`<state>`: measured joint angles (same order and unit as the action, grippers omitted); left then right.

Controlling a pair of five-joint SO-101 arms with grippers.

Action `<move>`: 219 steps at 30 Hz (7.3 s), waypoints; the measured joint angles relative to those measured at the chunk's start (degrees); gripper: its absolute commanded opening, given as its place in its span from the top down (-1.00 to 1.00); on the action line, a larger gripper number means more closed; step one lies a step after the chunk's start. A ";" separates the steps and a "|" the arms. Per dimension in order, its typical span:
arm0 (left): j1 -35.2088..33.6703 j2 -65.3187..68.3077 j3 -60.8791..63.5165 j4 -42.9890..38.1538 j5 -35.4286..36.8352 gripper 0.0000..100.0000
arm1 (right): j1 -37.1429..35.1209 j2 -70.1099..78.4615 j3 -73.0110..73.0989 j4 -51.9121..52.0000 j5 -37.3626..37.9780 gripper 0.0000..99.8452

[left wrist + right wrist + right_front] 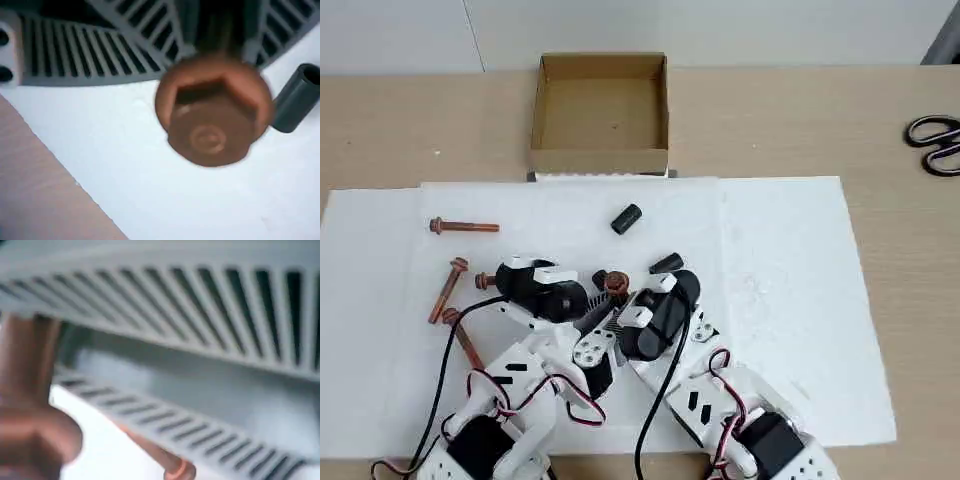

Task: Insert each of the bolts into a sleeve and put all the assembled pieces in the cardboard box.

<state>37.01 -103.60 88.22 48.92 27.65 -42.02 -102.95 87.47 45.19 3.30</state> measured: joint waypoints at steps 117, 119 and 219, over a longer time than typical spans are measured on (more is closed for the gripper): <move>-42.20 0.18 8.09 3.60 -15.21 0.99 | 20.66 54.59 -47.30 3.43 -2.99 1.00; -42.20 0.18 8.09 3.60 -15.21 0.99 | 20.66 61.80 -53.80 3.34 -2.99 1.00; -42.20 0.18 8.09 3.60 -15.21 0.99 | 11.87 134.86 -135.38 53.98 4.31 0.62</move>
<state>-5.19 -103.43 96.31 52.53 12.44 -30.15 31.91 -47.91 99.16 7.60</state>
